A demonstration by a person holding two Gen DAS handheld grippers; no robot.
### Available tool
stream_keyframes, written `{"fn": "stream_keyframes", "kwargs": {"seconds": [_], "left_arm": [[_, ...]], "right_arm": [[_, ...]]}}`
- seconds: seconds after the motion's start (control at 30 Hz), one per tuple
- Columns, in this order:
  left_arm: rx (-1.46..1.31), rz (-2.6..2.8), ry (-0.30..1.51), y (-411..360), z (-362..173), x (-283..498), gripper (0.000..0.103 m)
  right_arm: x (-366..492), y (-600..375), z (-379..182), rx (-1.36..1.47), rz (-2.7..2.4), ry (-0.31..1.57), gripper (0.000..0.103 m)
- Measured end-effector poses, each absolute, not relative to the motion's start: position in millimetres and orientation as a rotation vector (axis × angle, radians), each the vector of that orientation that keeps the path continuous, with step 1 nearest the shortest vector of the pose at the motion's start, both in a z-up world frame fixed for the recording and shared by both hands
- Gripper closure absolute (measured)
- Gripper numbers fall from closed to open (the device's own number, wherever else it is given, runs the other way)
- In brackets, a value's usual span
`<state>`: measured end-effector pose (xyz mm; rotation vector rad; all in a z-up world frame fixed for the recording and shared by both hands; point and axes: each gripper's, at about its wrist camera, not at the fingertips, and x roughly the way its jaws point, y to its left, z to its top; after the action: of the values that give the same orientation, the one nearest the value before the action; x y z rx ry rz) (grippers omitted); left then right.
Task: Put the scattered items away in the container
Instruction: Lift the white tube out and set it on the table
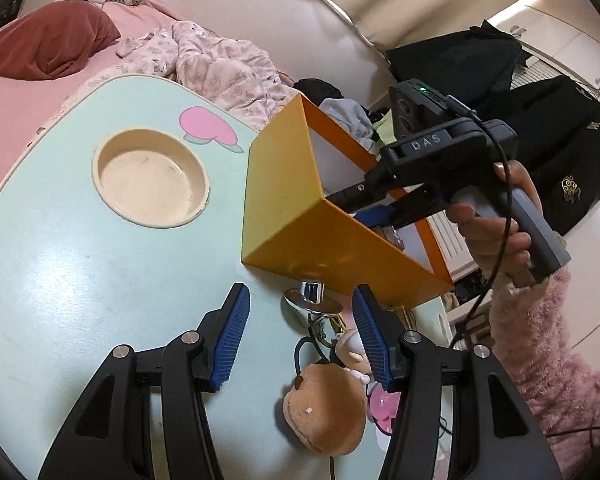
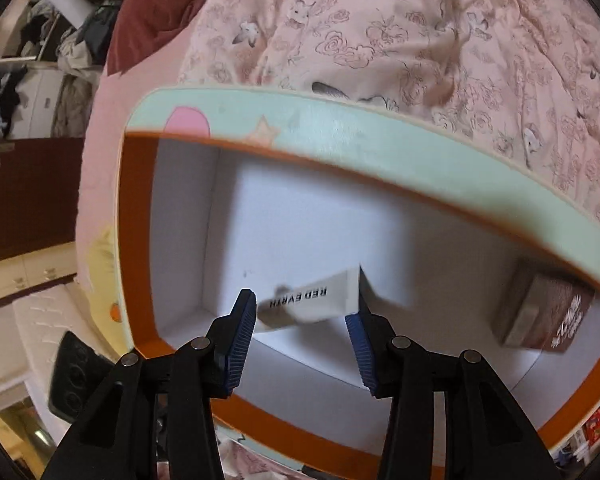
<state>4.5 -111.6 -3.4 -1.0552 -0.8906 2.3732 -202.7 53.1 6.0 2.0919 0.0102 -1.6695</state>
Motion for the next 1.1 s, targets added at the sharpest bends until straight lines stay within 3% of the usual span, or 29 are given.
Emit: {"fn": "stream_keyframes", "kwargs": {"seconds": [0.2, 0.37, 0.53, 0.67, 0.83, 0.97, 1.1], "left_arm": [[-1.039, 2.364, -0.904, -113, -1, 5, 0.049], [-0.990, 2.362, -0.905, -116, 4, 12, 0.049], [-1.003, 2.388, -0.851, -109, 7, 12, 0.049], [-0.996, 2.390, -0.842, -110, 7, 10, 0.048], [-0.995, 2.372, -0.874, -113, 4, 10, 0.048], [-0.990, 2.370, -0.881, -114, 3, 10, 0.048], [-0.997, 2.375, -0.883, -113, 3, 9, 0.048]], "right_arm": [[-185, 30, 13, 2.043, -1.818, 0.171, 0.058], [-176, 15, 12, 2.000, -1.807, 0.183, 0.058], [-173, -2, 9, 1.978, -1.871, 0.330, 0.067], [-166, -8, 9, 1.958, -1.967, 0.457, 0.085], [-169, 8, 15, 1.920, -2.011, 0.348, 0.086], [-182, 29, 30, 1.887, -2.041, 0.148, 0.086], [-164, 59, 79, 1.758, -2.081, 0.026, 0.086]]}}
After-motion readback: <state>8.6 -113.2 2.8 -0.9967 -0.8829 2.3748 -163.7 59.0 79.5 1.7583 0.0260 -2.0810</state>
